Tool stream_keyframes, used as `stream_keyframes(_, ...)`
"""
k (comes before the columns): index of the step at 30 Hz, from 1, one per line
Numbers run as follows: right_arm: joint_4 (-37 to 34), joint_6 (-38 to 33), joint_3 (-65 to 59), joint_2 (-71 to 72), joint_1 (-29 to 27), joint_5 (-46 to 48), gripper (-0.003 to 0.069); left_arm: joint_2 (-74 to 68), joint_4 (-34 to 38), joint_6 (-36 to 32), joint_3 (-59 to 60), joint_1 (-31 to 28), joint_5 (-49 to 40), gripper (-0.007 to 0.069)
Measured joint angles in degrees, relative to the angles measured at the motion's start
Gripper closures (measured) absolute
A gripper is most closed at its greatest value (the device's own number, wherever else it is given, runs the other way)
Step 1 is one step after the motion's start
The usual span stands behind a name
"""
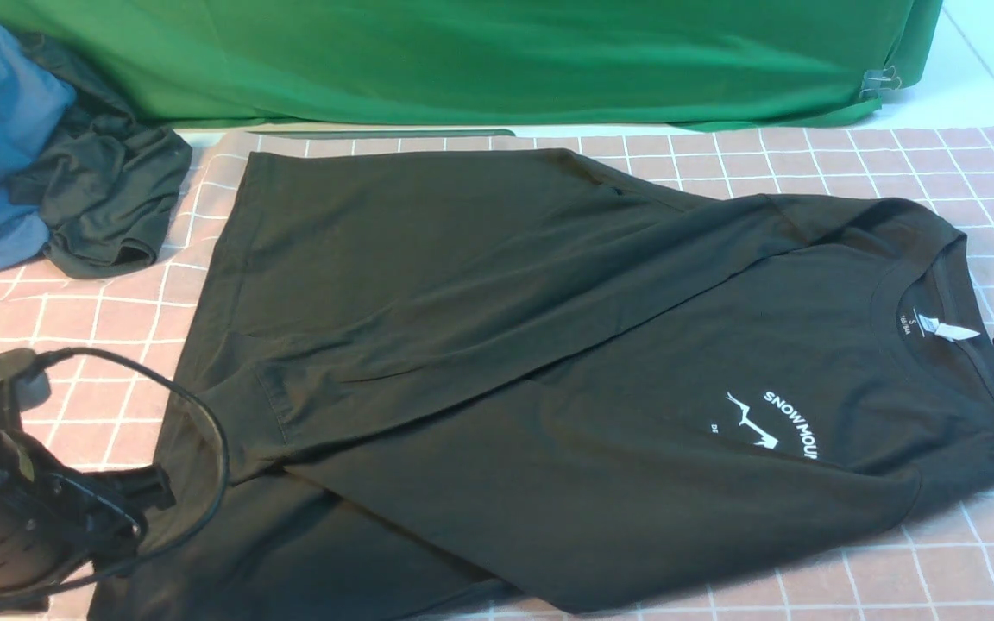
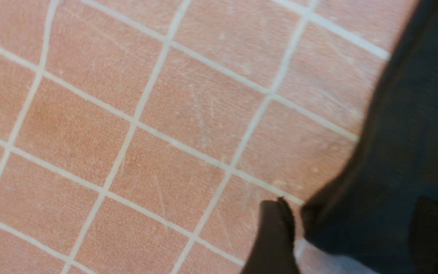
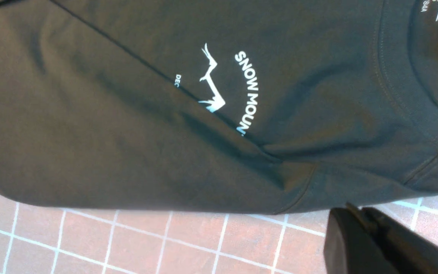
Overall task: Fold a long-sleeved shirt over a pink coffee tablecloth.
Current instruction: 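Grasp the near edge of the shirt at its hem and shoulder corners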
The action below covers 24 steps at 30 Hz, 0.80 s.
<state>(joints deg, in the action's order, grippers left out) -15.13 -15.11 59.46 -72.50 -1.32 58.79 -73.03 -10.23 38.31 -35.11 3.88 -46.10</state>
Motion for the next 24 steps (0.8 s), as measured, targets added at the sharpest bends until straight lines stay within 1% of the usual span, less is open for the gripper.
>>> stream_keyframes(2,0.00,0.01,0.00,0.00,0.00,0.00,0.0589,-2.99,0.59,-0.45,0.00,-2.14,0.84,0.0102)
stream_keyframes(5,-0.06,-0.01,0.00,0.00,0.00,0.00,0.0589,-6.42,1.09,-2.56,0.05,-3.41,2.90,0.0071)
stream_keyframes(10,-0.77,-0.06,0.00,0.00,0.00,0.00,0.0589,-10.37,7.61,-12.95,0.05,-3.40,5.09,0.0075)
stream_keyframes(11,-1.10,-0.06,0.00,0.00,0.00,-0.05,0.0589,-10.98,8.88,-14.78,0.05,-3.40,5.36,0.0086)
stream_keyframes(12,-1.16,-0.08,0.00,0.00,0.00,-0.05,0.0589,-11.34,9.31,-15.25,-0.01,-3.40,5.29,0.0100)
stream_keyframes(14,-1.30,-0.08,0.00,0.00,0.00,-0.05,0.0589,-11.85,9.74,-16.34,-0.09,-3.40,5.34,0.0152)
stream_keyframes(15,-1.30,-0.08,0.00,0.00,0.00,-0.05,0.0589,-11.92,9.88,-16.57,-0.19,-3.40,5.34,0.0190)
stream_keyframes(17,-1.37,-0.08,0.00,0.00,0.00,-0.05,0.0589,-12.12,10.23,-17.09,-0.47,-3.40,4.85,0.0302)
stream_keyframes(19,-1.43,-0.12,0.00,0.00,0.00,0.35,0.0589,-12.18,10.23,-17.75,-0.87,-3.40,4.07,0.0452)
stream_keyframes(21,-1.43,-0.12,0.00,0.00,0.00,1.44,0.0589,-12.22,10.67,-17.90,-1.45,-3.40,2.52,0.0543)
stream_keyframes(22,-1.43,-0.12,0.00,0.00,0.00,2.21,0.0589,-12.22,10.67,-17.95,-1.93,-3.40,1.08,0.0568)
stream_keyframes(24,-1.43,-0.12,0.00,0.00,0.00,4.03,0.0589,-11.19,10.67,-17.95,-3.29,-3.40,-1.64,0.0579)
